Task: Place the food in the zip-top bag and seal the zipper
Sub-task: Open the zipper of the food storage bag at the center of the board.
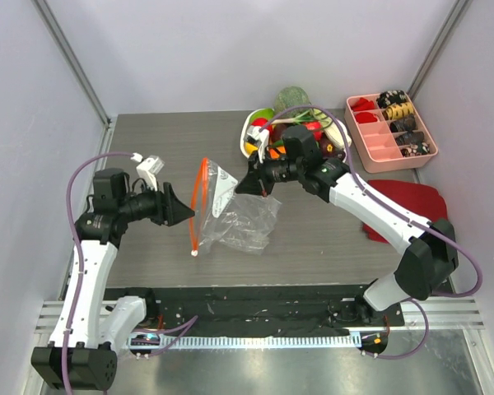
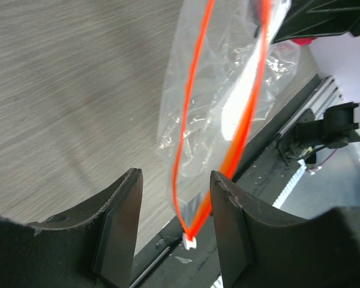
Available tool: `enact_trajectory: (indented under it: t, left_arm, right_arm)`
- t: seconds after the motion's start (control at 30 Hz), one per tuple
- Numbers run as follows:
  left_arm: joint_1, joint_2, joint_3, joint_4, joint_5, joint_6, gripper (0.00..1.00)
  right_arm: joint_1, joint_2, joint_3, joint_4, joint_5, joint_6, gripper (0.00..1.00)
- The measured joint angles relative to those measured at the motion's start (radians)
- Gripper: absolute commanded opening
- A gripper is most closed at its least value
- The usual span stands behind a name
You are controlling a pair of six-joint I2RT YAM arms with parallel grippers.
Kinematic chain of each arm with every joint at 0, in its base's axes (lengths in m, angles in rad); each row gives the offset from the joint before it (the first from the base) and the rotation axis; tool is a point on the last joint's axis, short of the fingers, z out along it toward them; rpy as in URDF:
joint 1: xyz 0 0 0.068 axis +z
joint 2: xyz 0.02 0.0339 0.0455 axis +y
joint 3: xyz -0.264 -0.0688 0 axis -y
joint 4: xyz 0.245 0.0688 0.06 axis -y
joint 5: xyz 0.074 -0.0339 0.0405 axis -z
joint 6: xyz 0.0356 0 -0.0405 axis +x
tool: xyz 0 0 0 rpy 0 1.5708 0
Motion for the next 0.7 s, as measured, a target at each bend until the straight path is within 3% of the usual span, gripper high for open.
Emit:
enact_trajectory:
  t: [0.2,0.4,0.53,0.57,0.6,0.63,0.7]
  left_arm:
    - [0.000,0.019,0.002,-0.002,-0.011,0.027,0.46]
    - [0.000,0.058,0.002,0.014,0.019,0.014,0.28]
    - [0.000,0.065,0.002,0.040,0.061,-0.038,0.00]
    - [0.000,0.064,0.002,0.047,0.072,-0.057,0.00]
    - [0.000,0.062,0.002,0.056,0.081,-0.080,0.00]
    - [0.000,0.056,0.002,0.063,0.085,-0.107,0.00]
    - [0.000,0.036,0.002,0.070,0.081,-0.158,0.00]
  right_arm:
    - [0.000,0.000,0.001,0.050,-0.055,0.051,0.01]
    - [0.000,0.002,0.001,0.083,-0.100,0.083,0.01]
    - [0.000,0.026,0.014,0.121,-0.133,0.103,0.01]
    - [0.000,0.037,0.022,0.125,-0.135,0.103,0.01]
    - [0.000,0.056,0.036,0.131,-0.140,0.105,0.07]
    - [0.000,0.071,0.047,0.138,-0.141,0.106,0.33]
    - [0.000,0.110,0.073,0.145,-0.128,0.122,0.65]
